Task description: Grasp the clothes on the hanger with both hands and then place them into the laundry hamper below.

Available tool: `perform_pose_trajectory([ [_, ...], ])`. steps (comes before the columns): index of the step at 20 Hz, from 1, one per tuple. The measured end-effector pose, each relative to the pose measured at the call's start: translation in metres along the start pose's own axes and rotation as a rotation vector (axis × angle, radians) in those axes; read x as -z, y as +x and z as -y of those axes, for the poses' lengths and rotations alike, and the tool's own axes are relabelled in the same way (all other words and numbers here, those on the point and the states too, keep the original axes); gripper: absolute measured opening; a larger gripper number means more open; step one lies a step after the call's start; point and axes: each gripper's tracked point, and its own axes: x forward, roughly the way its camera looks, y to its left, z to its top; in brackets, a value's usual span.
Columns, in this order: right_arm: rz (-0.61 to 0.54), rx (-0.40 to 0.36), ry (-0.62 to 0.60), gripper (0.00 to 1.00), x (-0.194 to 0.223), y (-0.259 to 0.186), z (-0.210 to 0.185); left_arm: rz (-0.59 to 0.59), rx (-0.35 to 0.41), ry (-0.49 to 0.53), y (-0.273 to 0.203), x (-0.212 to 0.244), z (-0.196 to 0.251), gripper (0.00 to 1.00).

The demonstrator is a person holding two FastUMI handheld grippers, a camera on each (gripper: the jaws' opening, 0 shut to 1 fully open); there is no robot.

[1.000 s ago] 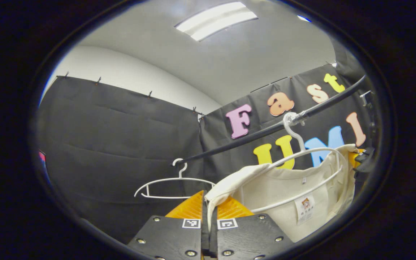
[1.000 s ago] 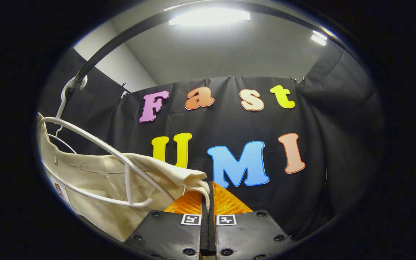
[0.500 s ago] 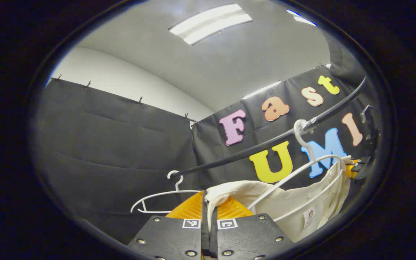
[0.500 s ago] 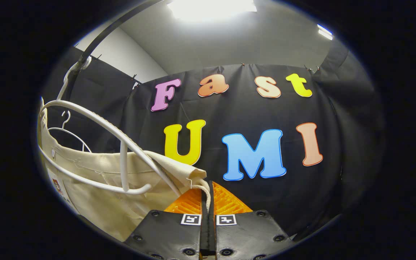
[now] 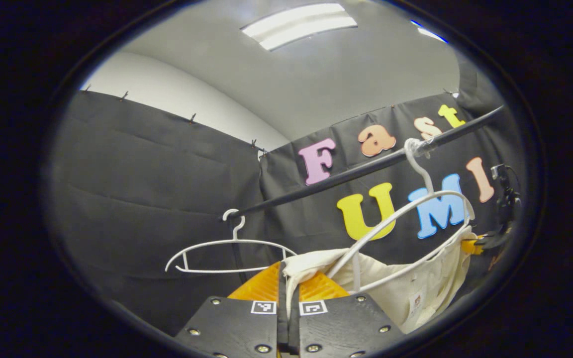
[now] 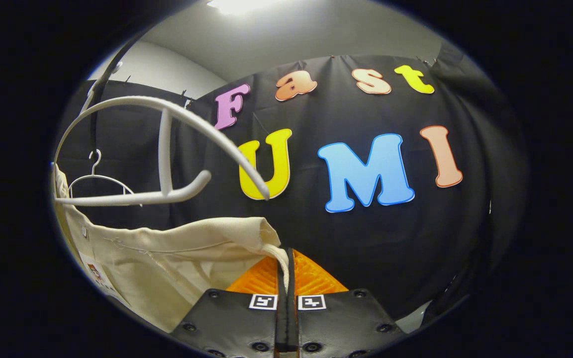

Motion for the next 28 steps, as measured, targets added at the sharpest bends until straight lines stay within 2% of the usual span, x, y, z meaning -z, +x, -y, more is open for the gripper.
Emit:
perform_pose_trajectory([
  [2,0.021,0.007,-0.040,0.01,0.002,-0.013,-0.003,-0.002,-0.003,0.007,-0.010,0.006,-0.006,0.01],
  [7,0.049,-0.023,-0.044,0.01,0.007,-0.054,-0.021,-0.049,-0.014,-0.028,-0.030,0.031,-0.018,0.02],
  [11,0.068,-0.040,-0.061,0.01,0.003,-0.091,-0.037,-0.086,0.005,-0.066,-0.056,0.050,-0.025,0.04],
  [12,0.077,-0.045,-0.067,0.01,0.000,-0.101,-0.042,-0.096,0.018,-0.076,-0.065,0.054,-0.027,0.02],
  [15,0.096,-0.060,-0.087,0.01,-0.004,-0.132,-0.060,-0.108,0.070,-0.083,-0.093,0.062,-0.023,0.04],
  [18,0.103,-0.080,-0.089,0.01,-0.005,-0.162,-0.083,-0.106,0.128,-0.097,-0.112,0.059,-0.009,0.02],
  [22,0.097,-0.111,-0.082,0.01,-0.001,-0.193,-0.112,-0.094,0.206,-0.145,-0.134,0.052,0.007,0.04],
  [23,0.091,-0.123,-0.072,0.01,0.000,-0.202,-0.121,-0.090,0.222,-0.157,-0.139,0.051,0.009,0.02],
  [26,0.080,-0.164,-0.069,0.01,0.002,-0.228,-0.152,-0.085,0.263,-0.186,-0.156,0.048,0.011,0.04],
  [28,0.083,-0.219,-0.061,0.01,0.004,-0.245,-0.178,-0.083,0.288,-0.209,-0.167,0.049,0.013,0.02],
])
